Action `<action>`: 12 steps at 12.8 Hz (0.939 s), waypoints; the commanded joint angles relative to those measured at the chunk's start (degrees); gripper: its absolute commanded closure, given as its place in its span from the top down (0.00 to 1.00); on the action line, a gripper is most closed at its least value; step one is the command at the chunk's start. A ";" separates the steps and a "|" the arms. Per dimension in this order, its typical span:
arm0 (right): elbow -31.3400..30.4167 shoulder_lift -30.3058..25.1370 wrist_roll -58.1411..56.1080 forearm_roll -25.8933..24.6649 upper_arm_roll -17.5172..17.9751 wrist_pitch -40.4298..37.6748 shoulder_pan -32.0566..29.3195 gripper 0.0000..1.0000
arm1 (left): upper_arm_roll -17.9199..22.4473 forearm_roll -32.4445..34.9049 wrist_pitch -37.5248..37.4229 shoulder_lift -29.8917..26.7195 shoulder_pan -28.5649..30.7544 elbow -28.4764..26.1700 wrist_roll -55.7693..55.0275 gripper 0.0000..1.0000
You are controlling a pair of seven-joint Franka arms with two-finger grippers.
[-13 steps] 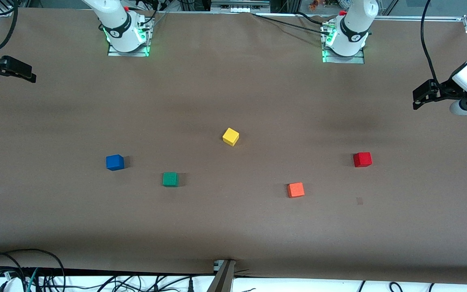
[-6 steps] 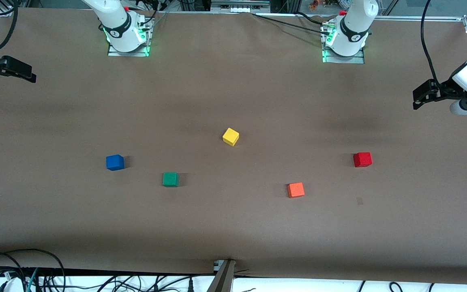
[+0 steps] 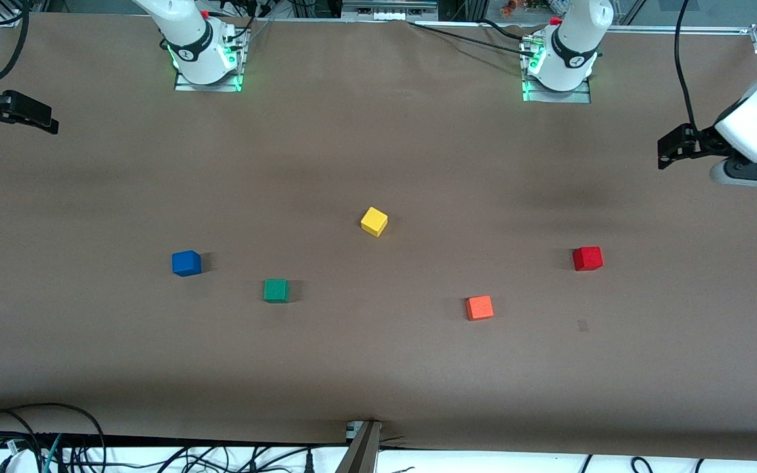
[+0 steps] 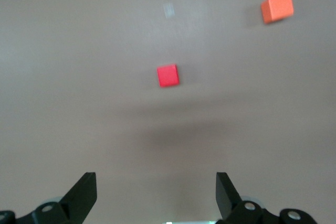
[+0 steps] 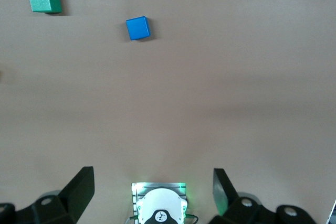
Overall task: Pass red block to right arm, stack on blue
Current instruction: 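Reach the left gripper down over the red cube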
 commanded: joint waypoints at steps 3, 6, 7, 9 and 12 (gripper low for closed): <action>0.39 0.09 0.01 -0.05 0.27 -0.16 -0.49 1.00 | 0.05 -3.37 -3.19 6.44 -0.28 -1.81 0.42 1.00; 0.39 0.09 0.01 -0.05 0.27 0.02 -0.49 1.00 | -0.48 -3.37 6.98 7.33 0.59 -8.30 -0.38 1.00; 0.39 0.18 0.01 -0.05 0.27 0.02 -0.49 1.00 | -0.48 -3.37 11.46 7.42 0.77 -10.94 -0.38 1.00; 0.39 0.53 0.01 -0.05 0.27 0.02 -0.49 1.00 | -0.39 -2.59 20.16 7.68 0.78 -15.78 -0.46 1.00; 0.39 0.53 0.01 -0.05 0.27 0.02 -0.49 1.00 | -0.31 -2.50 28.52 12.67 2.00 -16.41 -0.46 1.00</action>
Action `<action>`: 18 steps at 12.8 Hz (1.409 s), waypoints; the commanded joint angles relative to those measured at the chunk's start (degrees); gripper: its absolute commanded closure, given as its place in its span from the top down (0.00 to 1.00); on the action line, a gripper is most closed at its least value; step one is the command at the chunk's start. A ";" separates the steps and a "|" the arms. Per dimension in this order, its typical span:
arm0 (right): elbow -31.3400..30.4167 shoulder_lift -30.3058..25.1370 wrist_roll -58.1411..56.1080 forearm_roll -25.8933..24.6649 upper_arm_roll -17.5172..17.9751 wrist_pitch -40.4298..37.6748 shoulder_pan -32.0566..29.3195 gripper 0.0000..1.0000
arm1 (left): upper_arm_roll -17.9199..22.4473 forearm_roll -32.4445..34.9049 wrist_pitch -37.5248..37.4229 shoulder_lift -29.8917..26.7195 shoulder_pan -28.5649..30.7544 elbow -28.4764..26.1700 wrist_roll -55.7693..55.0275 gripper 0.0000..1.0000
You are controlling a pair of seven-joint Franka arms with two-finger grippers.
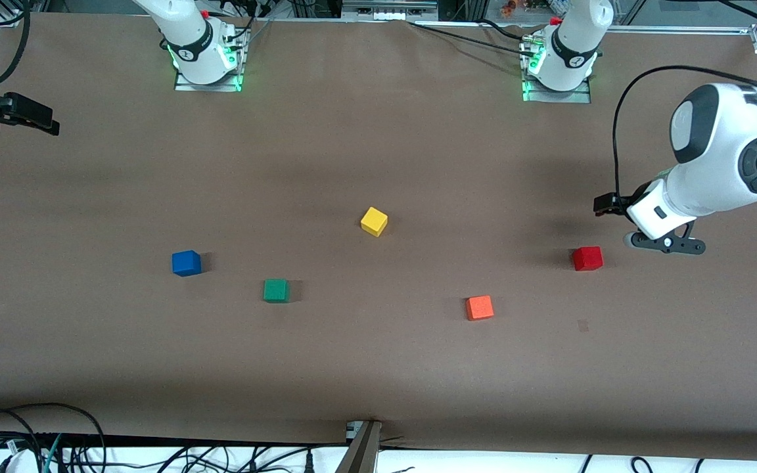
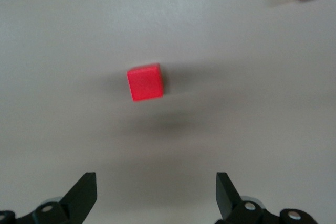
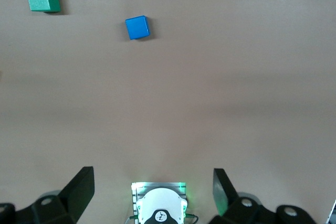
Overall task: Pass red block to right arm, stack on blue
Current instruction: 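Reach the left gripper down over the red cube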
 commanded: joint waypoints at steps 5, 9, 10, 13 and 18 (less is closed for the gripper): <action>0.48 0.82 -0.95 -0.05 0.20 0.02 -0.55 1.00 | 0.03 -0.16 17.39 11.08 1.53 -0.90 -0.37 1.00; 0.48 1.52 -1.31 0.04 0.29 0.11 -0.46 1.00 | 0.03 -0.16 19.40 12.49 1.80 -2.56 -0.55 1.00; 0.48 1.70 -1.31 0.04 0.29 0.11 -0.28 1.00 | 0.03 -0.16 21.41 13.19 1.80 -3.61 -1.42 1.00; 0.48 3.37 -1.13 0.04 0.55 0.02 -0.02 1.00 | 0.03 -0.16 24.59 14.52 1.71 -5.03 -3.54 1.00; 0.39 3.99 -0.78 0.21 0.99 -0.24 0.16 1.00 | 0.11 -0.07 31.89 16.80 1.71 -7.23 -3.54 1.00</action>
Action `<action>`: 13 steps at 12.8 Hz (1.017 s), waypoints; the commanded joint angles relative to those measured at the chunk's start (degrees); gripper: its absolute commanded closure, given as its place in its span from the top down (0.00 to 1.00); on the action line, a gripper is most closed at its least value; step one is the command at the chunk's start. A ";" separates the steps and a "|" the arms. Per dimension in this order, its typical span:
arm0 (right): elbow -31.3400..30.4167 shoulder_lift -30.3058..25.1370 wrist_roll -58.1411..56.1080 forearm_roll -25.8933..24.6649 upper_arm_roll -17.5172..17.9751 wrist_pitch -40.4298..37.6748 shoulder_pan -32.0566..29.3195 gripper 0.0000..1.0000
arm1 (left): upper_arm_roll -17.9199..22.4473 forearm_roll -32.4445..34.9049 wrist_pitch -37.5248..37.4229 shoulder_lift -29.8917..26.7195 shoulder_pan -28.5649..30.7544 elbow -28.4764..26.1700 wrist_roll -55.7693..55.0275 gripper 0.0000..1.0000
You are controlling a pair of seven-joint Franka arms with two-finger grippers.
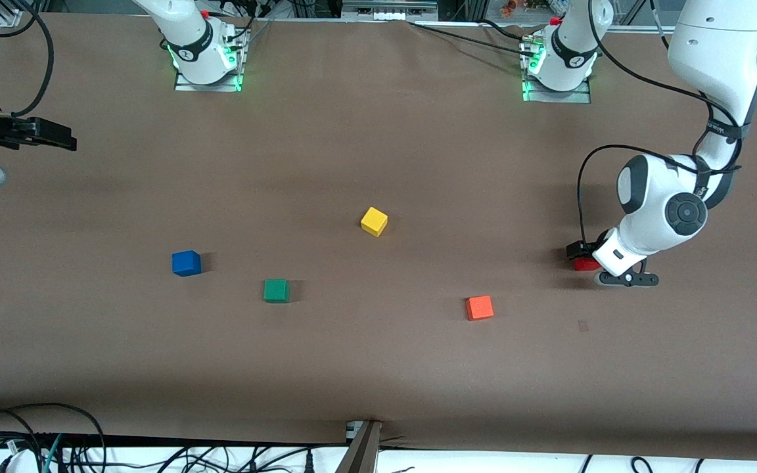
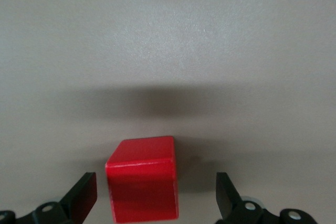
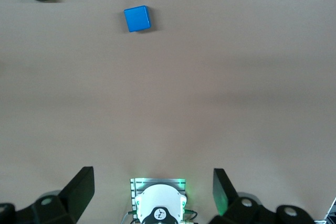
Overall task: Pass red block to right arm, stack on blue
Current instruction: 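Reach the left gripper down over the red cube, then close the left gripper on the red cube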
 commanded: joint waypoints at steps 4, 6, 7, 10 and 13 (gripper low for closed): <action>0.39 0.06 -0.25 0.18 0.50 -0.35 0.63 1.00 | 0.19 -0.07 2.13 1.04 0.24 -1.71 -0.73 1.00; 0.39 0.06 -0.69 0.00 0.50 -0.53 1.41 1.00 | 0.19 -0.07 2.13 1.12 0.15 -1.63 -0.73 0.94; 0.39 0.06 -0.78 0.00 0.50 -0.62 1.50 1.00 | 0.10 -0.07 2.13 1.04 0.06 -1.45 -0.81 0.55; 0.39 0.15 -0.61 0.09 0.41 -0.62 1.68 1.00 | 0.19 -0.07 1.60 0.77 0.33 -0.75 0.15 0.18; 0.39 0.93 -0.60 0.18 0.41 -0.70 1.68 1.00 | 0.01 -0.07 -0.32 -0.80 0.42 1.53 -0.02 0.10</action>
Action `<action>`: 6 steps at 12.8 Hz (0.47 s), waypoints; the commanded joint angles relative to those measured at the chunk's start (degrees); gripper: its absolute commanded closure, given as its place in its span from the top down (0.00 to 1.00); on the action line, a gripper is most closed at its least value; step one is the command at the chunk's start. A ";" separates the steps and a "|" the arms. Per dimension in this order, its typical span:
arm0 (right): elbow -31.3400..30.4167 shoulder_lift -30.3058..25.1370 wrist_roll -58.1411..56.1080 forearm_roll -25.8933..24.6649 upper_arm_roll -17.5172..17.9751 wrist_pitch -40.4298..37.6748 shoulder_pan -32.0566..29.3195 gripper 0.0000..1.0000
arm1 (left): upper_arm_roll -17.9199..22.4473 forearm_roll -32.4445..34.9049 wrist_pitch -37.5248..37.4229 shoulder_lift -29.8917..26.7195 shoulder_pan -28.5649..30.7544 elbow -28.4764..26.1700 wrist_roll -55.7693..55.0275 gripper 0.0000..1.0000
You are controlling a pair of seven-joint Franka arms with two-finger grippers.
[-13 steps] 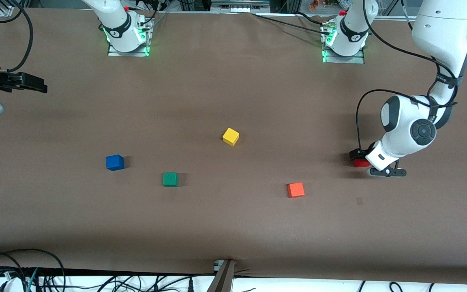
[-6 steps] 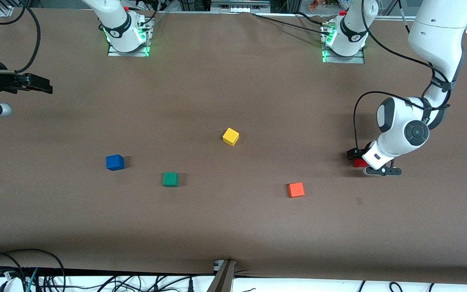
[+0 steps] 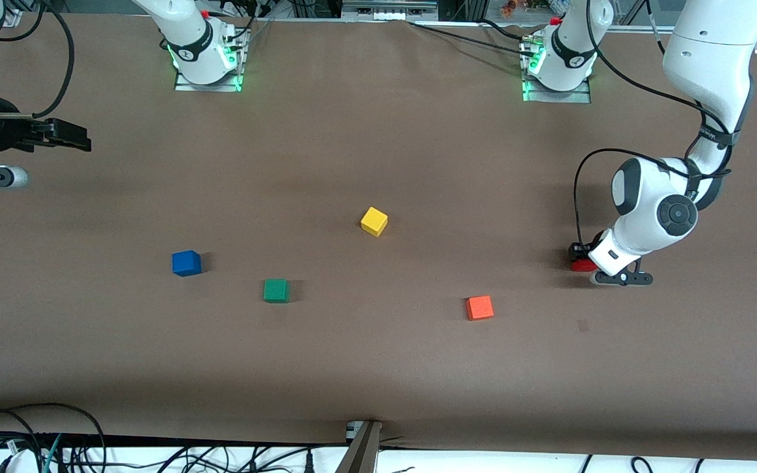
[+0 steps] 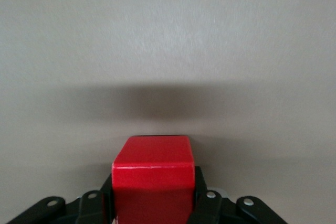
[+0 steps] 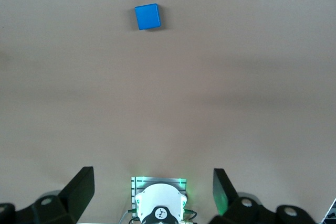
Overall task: Pass red block to right arm, stack on blue
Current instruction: 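Close the left gripper on the red cube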
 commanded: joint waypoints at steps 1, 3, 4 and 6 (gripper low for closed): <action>0.39 0.76 -0.51 0.16 0.07 -0.35 0.10 1.00 | -0.80 -0.07 -5.41 -2.67 0.31 3.72 0.74 0.10; 0.39 1.29 -0.51 0.51 0.16 0.09 0.28 1.00 | -2.03 -0.51 -16.46 -3.38 -0.22 10.74 4.15 0.10; 0.39 1.37 -0.42 2.17 0.07 0.09 0.54 1.00 | -2.99 -0.78 -20.87 -3.38 -0.22 13.91 6.69 0.10; 0.39 1.73 -0.42 4.73 -0.02 0.09 0.46 1.00 | -4.40 -1.04 -26.08 -3.99 0.04 17.88 13.62 0.10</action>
